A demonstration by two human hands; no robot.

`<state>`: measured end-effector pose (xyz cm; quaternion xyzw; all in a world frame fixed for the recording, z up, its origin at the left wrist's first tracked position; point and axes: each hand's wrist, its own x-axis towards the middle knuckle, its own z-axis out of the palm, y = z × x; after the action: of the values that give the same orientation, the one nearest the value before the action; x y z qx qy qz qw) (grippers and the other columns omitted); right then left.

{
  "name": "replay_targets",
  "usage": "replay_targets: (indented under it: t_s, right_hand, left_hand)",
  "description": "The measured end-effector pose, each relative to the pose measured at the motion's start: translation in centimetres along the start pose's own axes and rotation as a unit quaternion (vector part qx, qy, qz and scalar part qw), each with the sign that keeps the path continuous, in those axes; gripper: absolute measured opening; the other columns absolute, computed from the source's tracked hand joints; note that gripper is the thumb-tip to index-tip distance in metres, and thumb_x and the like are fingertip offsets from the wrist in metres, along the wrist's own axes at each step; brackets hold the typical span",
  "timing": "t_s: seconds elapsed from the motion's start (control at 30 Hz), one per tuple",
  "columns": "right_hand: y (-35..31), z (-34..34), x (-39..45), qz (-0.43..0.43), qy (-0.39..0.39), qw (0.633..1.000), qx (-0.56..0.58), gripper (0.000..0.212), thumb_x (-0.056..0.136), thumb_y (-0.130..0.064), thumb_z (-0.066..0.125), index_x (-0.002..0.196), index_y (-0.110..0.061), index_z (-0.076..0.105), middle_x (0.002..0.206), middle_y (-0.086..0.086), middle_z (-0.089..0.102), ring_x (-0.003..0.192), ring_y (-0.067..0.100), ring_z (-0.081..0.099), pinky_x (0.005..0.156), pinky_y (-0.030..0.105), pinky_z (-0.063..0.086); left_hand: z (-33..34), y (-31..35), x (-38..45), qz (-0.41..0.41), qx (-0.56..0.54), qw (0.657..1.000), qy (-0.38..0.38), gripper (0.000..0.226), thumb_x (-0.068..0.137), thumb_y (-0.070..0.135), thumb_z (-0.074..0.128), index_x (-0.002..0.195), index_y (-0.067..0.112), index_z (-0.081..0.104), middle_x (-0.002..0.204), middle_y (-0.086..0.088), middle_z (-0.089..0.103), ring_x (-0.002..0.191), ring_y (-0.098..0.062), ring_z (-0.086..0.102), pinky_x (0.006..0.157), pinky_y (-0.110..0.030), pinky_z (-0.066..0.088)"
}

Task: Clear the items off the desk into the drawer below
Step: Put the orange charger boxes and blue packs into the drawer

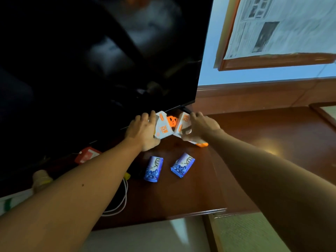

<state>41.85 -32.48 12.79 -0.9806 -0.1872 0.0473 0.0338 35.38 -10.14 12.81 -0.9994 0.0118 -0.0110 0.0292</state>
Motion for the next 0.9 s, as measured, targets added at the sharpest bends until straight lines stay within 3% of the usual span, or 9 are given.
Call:
replay_targets:
  t_s: [0.1, 0.27, 0.47, 0.6, 0.9]
  right_hand:
    - [-1.7, 0.7, -3.0, 0.102, 0.06, 0.986, 0.115, 0.09, 0.075, -0.074, 0.056, 0.133, -0.006, 0.043, 0.124, 0.013, 0.054, 0.106, 0.036, 0.06, 0.079, 0.042, 0.05]
    - [-5.2, 0.3, -8.8, 0.197, 0.085, 0.96, 0.179, 0.107, 0.069, -0.094, 0.038, 0.13, -0.005, 0.047, 0.117, 0.011, 0.056, 0.105, 0.033, 0.06, 0.083, 0.045, 0.054]
    - [-7.8, 0.1, -16.5, 0.262, 0.079, 0.942, 0.193, 0.102, 0.073, -0.087, 0.04, 0.132, -0.004, 0.045, 0.121, 0.012, 0.056, 0.108, 0.034, 0.06, 0.079, 0.041, 0.052]
    - [-9.0, 1.8, -22.3, 0.296, 0.049, 0.929, 0.217, 0.108, 0.062, -0.091, 0.039, 0.132, -0.009, 0.048, 0.12, 0.009, 0.058, 0.104, 0.03, 0.062, 0.077, 0.039, 0.055]
    - [-10.5, 7.5, -32.4, 0.344, -0.01, 0.918, 0.194, 0.096, 0.075, -0.079, 0.045, 0.133, -0.003, 0.047, 0.123, 0.014, 0.056, 0.113, 0.035, 0.06, 0.083, 0.041, 0.049]
  left_hand:
    - [-1.2, 0.9, -2.2, -0.099, -0.055, 0.992, 0.049, 0.113, 0.075, 0.066, 0.067, 0.153, 0.003, 0.015, 0.144, -0.021, 0.039, 0.125, -0.038, 0.045, 0.096, -0.045, 0.044]
    - [-2.4, 2.3, -7.0, -0.167, -0.134, 0.976, 0.034, 0.115, 0.069, 0.079, 0.064, 0.145, 0.001, 0.028, 0.139, -0.021, 0.046, 0.123, -0.038, 0.05, 0.09, -0.043, 0.047]
    - [-3.9, 4.1, -14.7, -0.181, -0.17, 0.969, -0.003, 0.113, 0.072, 0.081, 0.061, 0.146, 0.001, 0.03, 0.136, -0.019, 0.044, 0.122, -0.036, 0.051, 0.088, -0.042, 0.048]
    - [-2.9, 5.6, -20.1, -0.18, -0.168, 0.968, -0.042, 0.112, 0.072, 0.085, 0.055, 0.146, 0.004, 0.03, 0.135, -0.018, 0.044, 0.122, -0.035, 0.051, 0.086, -0.041, 0.048]
    - [1.3, 8.2, -29.8, -0.168, -0.155, 0.969, -0.09, 0.111, 0.067, 0.087, 0.056, 0.139, 0.005, 0.035, 0.131, -0.015, 0.049, 0.117, -0.032, 0.056, 0.084, -0.039, 0.049]
